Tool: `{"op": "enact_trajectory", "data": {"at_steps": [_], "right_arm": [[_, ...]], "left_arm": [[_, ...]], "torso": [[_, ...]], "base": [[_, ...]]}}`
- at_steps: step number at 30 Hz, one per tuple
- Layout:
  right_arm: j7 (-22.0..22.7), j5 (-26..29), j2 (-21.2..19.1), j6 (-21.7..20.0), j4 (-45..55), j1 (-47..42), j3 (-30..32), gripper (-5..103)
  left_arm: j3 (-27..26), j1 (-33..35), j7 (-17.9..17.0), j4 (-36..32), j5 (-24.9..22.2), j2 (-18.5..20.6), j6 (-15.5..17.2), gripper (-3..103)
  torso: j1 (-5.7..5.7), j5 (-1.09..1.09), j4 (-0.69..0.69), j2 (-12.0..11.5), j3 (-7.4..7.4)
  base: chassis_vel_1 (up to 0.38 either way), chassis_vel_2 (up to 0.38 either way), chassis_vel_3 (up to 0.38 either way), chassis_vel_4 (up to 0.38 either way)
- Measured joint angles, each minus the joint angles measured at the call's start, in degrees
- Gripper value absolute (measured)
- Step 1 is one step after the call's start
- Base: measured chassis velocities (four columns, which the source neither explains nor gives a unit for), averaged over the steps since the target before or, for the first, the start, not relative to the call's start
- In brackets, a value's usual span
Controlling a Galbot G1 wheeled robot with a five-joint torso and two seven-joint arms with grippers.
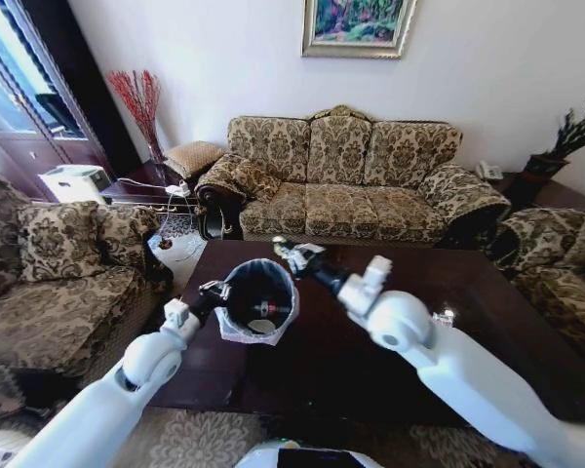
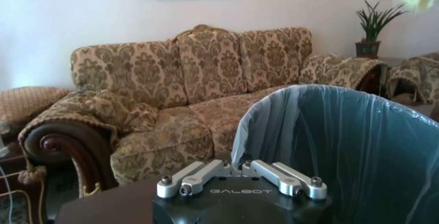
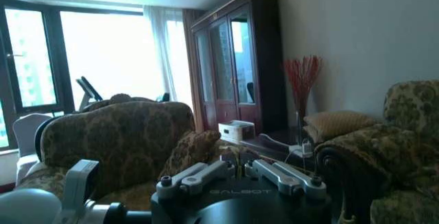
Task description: Move to the front of the table and place the trash on the table into the trash bin.
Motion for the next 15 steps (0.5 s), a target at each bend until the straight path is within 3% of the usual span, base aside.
{"op": "enact_trajectory", "data": {"at_steps": [6,10,14,15], "right_arm": [[-0.7,-1.9,-0.1,-2.8,-0.8,-0.3,-1.4,-3],[-0.6,-2.6,-0.7,-3.6,-0.8,-1.4,-1.4,1],[-0.6,-3.4,-0.3,-3.9,-1.0,-2.6,-1.2,10],[-0.5,-3.7,0.0,-3.9,-1.2,-2.8,-1.2,19]], "left_arm": [[0.4,-0.6,0.0,0.2,-0.3,0.1,0.1,3],[-0.5,0.2,0.0,0.2,0.0,-0.8,0.0,3],[-1.9,1.2,0.0,-0.2,0.0,-1.2,-0.1,3],[-2.3,1.2,0.0,-0.3,0.0,-1.2,-0.1,3]], "torso": [[0.0,-0.01,0.0,0.0,-0.01],[-0.01,-0.01,-0.02,0.0,-0.01],[-0.01,-0.01,0.0,0.0,-0.01],[-0.01,-0.01,0.0,0.0,-0.01]], "base": [[0.0,0.0,0.0,0.0],[0.0,0.0,0.0,0.0],[0.0,0.0,0.0,0.0],[0.0,0.0,0.0,0.0]]}}
